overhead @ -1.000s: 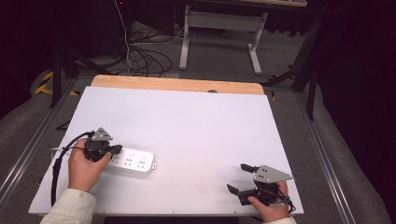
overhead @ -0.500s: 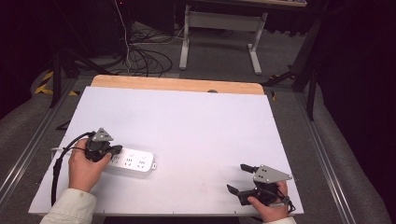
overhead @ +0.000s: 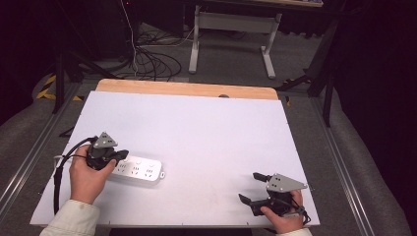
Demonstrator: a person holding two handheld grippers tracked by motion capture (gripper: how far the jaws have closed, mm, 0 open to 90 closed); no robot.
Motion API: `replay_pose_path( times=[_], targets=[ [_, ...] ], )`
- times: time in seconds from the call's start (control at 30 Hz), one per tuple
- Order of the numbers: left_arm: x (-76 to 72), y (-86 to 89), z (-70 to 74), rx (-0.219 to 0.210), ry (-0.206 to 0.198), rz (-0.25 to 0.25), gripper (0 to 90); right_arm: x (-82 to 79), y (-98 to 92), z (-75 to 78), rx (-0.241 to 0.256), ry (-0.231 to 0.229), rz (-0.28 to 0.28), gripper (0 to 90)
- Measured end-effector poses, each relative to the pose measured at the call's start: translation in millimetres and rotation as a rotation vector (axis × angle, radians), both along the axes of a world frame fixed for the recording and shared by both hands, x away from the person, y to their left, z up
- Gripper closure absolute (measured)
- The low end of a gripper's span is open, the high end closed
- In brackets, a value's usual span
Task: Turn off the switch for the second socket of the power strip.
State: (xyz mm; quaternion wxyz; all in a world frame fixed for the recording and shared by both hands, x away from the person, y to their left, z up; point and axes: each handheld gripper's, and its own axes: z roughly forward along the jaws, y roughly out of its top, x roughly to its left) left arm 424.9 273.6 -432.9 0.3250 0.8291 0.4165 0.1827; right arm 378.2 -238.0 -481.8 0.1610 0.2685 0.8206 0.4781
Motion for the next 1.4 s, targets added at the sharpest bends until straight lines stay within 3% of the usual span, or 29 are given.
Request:
replay_pose_path(
  times=[0.1,0.4,0.77,0.9,1.0,1.07,1.1,1.27,1.3,1.4],
  targets=[
    [-2.7,2.8,2.9,-0.017,-0.004,0.006,89.9,-0.5,-0.4,0.1,0.002,-0.001,0.0,12.0],
    [-7.6,-1.7,14.8,-0.007,-0.02,-0.026,89.8,0.2,-0.7,-0.3,0.002,0.001,0.0,12.0],
    [-9.6,-1.3,18.7,-0.018,-0.028,-0.033,89.2,0.4,-0.8,-0.6,0.003,0.003,0.001,11.9],
    [-12.1,-1.9,24.0,-0.061,-0.059,-0.035,65.0,0.5,-0.8,-0.9,0.003,0.005,0.001,12.0],
    [-14.5,-3.1,27.7,-0.056,-0.089,-0.038,58.3,0.5,-0.9,-0.8,0.001,0.005,0.001,12.0],
    [-17.0,-4.8,30.9,-0.048,-0.102,-0.036,47.4,0.2,-1.1,-0.8,0.004,0.003,0.0,12.0],
    [-19.1,-6.3,32.6,-0.066,-0.111,-0.033,47.4,0.1,-1.2,-0.7,0.005,0.003,0.0,12.0],
    [-27.6,-7.1,39.2,-0.123,-0.162,-0.053,29.0,0.0,-1.6,-0.3,0.005,-0.001,-0.001,11.9],
    [-31.2,-6.3,41.4,-0.152,-0.196,-0.057,26.1,0.0,-1.6,-0.3,0.005,-0.001,-0.001,11.9],
    [-36.2,-4.6,44.6,-0.183,-0.219,-0.068,20.7,0.1,-1.7,-0.3,0.004,-0.001,-0.001,11.9]
  ],
)
